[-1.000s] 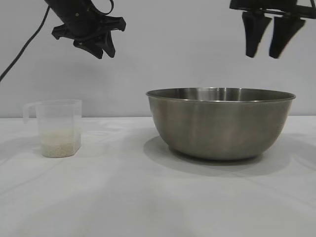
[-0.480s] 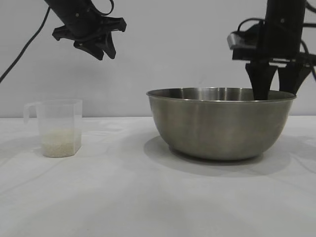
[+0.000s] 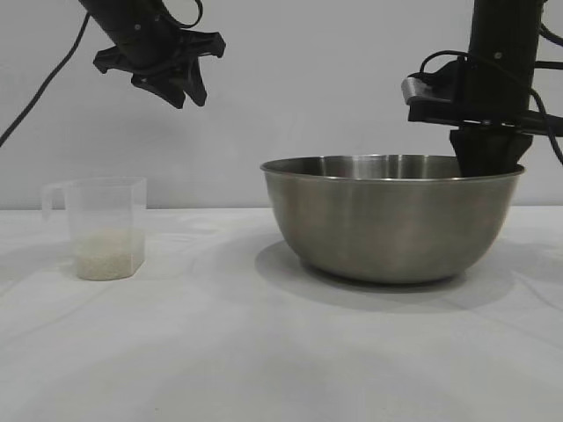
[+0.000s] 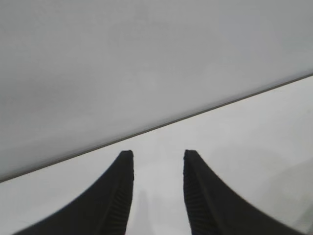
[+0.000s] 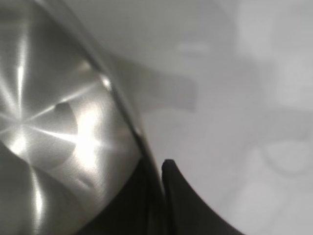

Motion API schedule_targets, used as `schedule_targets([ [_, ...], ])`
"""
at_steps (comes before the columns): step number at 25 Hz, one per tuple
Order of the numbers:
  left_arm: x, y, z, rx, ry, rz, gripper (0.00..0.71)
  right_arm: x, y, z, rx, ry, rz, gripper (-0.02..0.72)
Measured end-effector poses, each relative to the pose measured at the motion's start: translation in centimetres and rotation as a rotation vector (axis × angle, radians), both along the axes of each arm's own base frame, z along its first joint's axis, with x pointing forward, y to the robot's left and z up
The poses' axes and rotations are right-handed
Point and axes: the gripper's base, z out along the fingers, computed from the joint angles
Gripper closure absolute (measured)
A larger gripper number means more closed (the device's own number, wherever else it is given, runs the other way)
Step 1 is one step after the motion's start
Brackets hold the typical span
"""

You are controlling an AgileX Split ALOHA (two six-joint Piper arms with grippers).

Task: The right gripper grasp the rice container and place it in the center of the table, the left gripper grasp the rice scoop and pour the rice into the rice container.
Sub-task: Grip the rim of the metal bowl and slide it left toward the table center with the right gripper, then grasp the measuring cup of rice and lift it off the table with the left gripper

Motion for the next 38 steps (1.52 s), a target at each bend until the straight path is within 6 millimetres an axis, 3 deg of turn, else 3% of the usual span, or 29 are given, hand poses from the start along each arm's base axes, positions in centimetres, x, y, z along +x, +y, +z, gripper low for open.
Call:
schedule_targets([
  [2,0.0,0.0,0.0,0.000,0.000,0.000,0.491,0.0,0.4,0.0,0.008,-0.010,0.004,0.703],
  [4,0.0,0.0,0.0,0.004,-0.001,-0.001,0.491,0.1,0.4,0.0,0.008,-0.020,0.003,0.604],
  [5,0.0,0.0,0.0,0.008,-0.002,-0.003,0.491,0.1,0.3,0.0,0.008,-0.025,0.002,0.550],
  [8,0.0,0.0,0.0,0.014,-0.004,-0.005,0.491,0.2,0.2,0.0,0.006,-0.033,0.000,0.292],
  [11,0.0,0.0,0.0,0.016,-0.003,-0.007,0.491,0.1,0.2,0.8,0.008,-0.044,0.002,0.131],
  [16,0.0,0.0,0.0,0.016,-0.002,-0.007,0.491,-0.8,-0.1,5.3,0.036,-0.132,0.004,0.131],
  [17,0.0,0.0,0.0,0.016,-0.002,-0.007,0.491,-1.0,-0.2,6.2,0.044,-0.154,0.004,0.171],
  [20,0.0,0.0,0.0,0.016,-0.002,-0.007,0.491,-1.9,-0.5,9.3,0.069,-0.230,0.001,0.175],
  [23,0.0,0.0,0.0,0.016,-0.001,-0.008,0.491,-3.7,-1.2,10.4,0.096,-0.323,-0.010,0.175],
  [26,0.0,0.0,-0.1,0.018,0.002,-0.010,0.491,-7.1,-2.7,9.4,0.116,-0.470,-0.039,0.175],
  [28,-0.1,0.0,-0.1,0.018,0.006,-0.012,0.491,-11.0,-4.3,8.2,0.113,-0.550,-0.046,0.175],
  [34,-0.1,0.0,-0.1,0.019,0.005,-0.013,0.491,-23.6,-8.8,12.0,0.180,-0.836,-0.047,0.175],
  [38,-0.1,0.0,-0.1,0.021,0.005,-0.013,0.491,-30.0,-10.8,14.0,0.221,-0.919,-0.044,0.175],
])
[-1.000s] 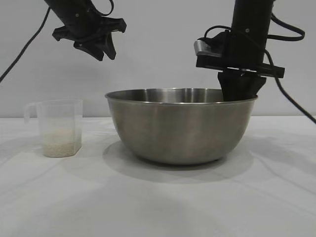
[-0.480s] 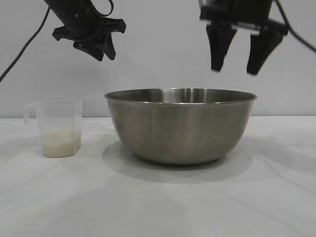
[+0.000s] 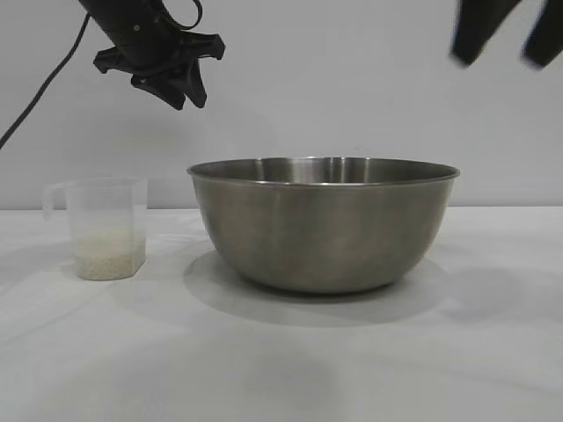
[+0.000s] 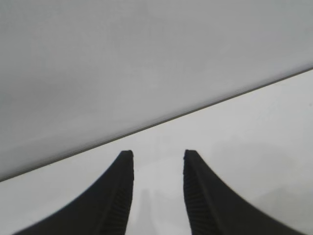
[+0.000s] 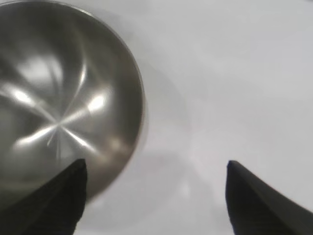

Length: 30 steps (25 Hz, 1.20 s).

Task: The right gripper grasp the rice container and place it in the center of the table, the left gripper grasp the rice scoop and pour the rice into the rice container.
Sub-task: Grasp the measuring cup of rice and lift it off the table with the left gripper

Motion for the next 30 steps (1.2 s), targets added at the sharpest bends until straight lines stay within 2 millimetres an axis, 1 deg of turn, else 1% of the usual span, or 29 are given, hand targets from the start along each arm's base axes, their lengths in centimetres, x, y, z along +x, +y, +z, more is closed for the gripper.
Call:
schedule_targets([
  [2,0.0,0.0,0.0,0.000,0.002,-0.001,0.491,-2.6,-0.8,0.5,0.014,-0.032,0.004,0.175],
  [3,0.0,0.0,0.0,0.000,0.004,-0.002,0.491,-3.9,-1.2,0.4,0.013,-0.034,0.006,0.175],
  [4,0.0,0.0,0.0,0.002,0.003,-0.003,0.491,-5.0,-1.6,0.1,0.012,-0.034,0.008,0.218],
  [7,0.0,0.0,0.0,0.014,0.000,-0.007,0.491,-7.5,-2.5,-0.8,0.005,-0.021,-0.009,0.221],
  [10,0.0,0.0,0.0,0.020,-0.001,-0.010,0.491,-9.2,-3.0,-1.9,0.010,0.026,-0.019,0.221],
  [12,0.0,0.0,0.0,0.020,-0.001,-0.010,0.491,-9.8,-3.0,-2.7,0.014,0.069,-0.011,0.221],
  [17,0.0,0.0,0.0,0.020,-0.001,-0.010,0.491,-10.5,-2.9,-3.7,0.028,0.111,0.009,0.221],
  [21,-0.1,0.0,0.1,0.019,-0.005,-0.010,0.491,-10.9,-3.0,-4.0,0.037,0.089,0.010,0.221],
  [28,-0.5,0.2,2.4,0.007,-0.054,-0.006,0.491,-11.7,-3.2,-4.0,0.048,0.057,0.011,0.221],
  [30,-0.6,0.2,2.6,0.006,-0.057,-0.006,0.491,-12.1,-3.4,-4.0,0.049,0.044,0.002,0.221],
])
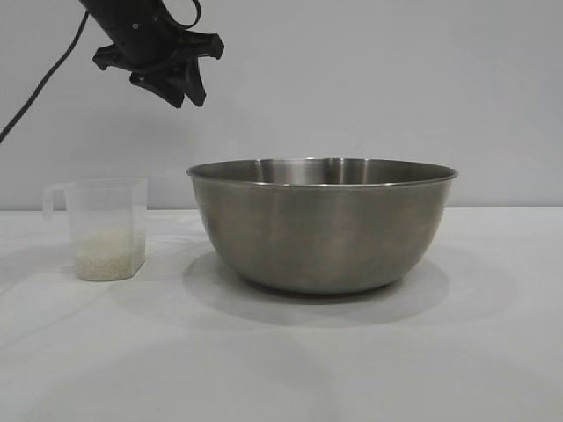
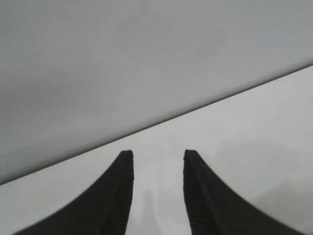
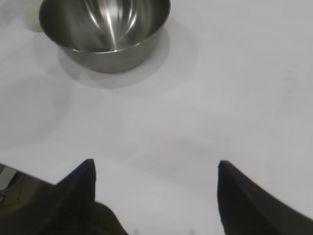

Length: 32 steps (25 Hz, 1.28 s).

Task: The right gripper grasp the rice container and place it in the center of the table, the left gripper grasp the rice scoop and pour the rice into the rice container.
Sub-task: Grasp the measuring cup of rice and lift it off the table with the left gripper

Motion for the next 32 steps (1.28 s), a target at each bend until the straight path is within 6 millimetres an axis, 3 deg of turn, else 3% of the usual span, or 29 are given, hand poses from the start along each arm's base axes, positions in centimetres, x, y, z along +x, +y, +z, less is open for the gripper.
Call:
schedule_targets([
  [5,-0.1,0.0,0.4,-0.002,-0.007,-0.001,0.491,-0.8,-1.2,-0.2,0.024,-0.035,-0.136,0.221],
  [13,-0.4,-0.1,1.0,-0.004,-0.005,-0.011,0.491,-0.4,-1.2,-0.2,0.022,-0.069,-0.144,0.221],
  [14,-0.5,0.0,1.2,-0.003,-0.004,-0.013,0.491,-0.3,-1.2,-0.4,0.015,-0.068,-0.142,0.274],
  [20,-1.8,0.3,1.8,0.000,0.004,-0.017,0.491,-0.3,-1.2,-0.3,0.012,-0.081,-0.140,0.274],
  [25,-5.1,1.9,1.0,0.007,-0.033,0.059,0.491,-0.3,-1.2,-0.3,0.013,-0.082,-0.140,0.274],
  [29,-10.0,3.4,-0.8,0.088,-0.174,0.127,0.491,-0.3,-1.2,-0.3,0.013,-0.082,-0.140,0.274],
  [32,-13.9,3.1,-1.6,0.212,-0.343,0.036,0.491,-0.3,-1.2,-0.3,0.013,-0.082,-0.140,0.274],
])
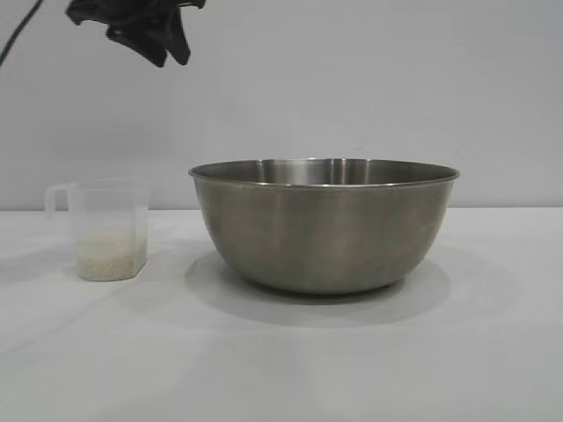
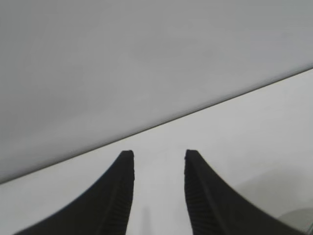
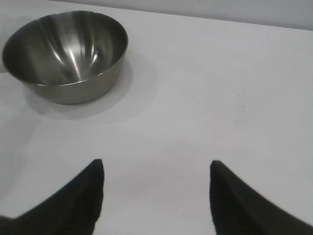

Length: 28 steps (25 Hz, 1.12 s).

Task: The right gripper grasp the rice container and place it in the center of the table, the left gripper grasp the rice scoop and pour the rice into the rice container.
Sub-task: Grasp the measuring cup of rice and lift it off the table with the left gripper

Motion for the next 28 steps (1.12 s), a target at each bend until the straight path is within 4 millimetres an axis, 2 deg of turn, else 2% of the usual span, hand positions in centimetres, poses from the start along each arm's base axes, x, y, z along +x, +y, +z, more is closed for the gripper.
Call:
schedule_targets([
  [2,-1.7,0.2,-1.2,-0.018,0.000,0.001,0.491,0.0,0.0,0.0,0.000,0.000,0.000,0.274],
  [6,-4.0,1.7,-4.2,-0.129,0.092,0.120,0.491,0.0,0.0,0.0,0.000,0.000,0.000,0.274],
  [17,-8.3,3.8,-9.4,-0.060,0.147,0.158,0.491,0.0,0.0,0.0,0.001,-0.002,0.000,0.274],
  [23,-9.6,3.8,-11.6,-0.029,0.133,0.099,0.491,0.0,0.0,0.0,0.001,-0.002,0.000,0.274],
  [28,-9.5,3.2,-13.9,-0.050,0.145,0.050,0.491,0.0,0.0,0.0,0.001,-0.002,0.000,0.274],
])
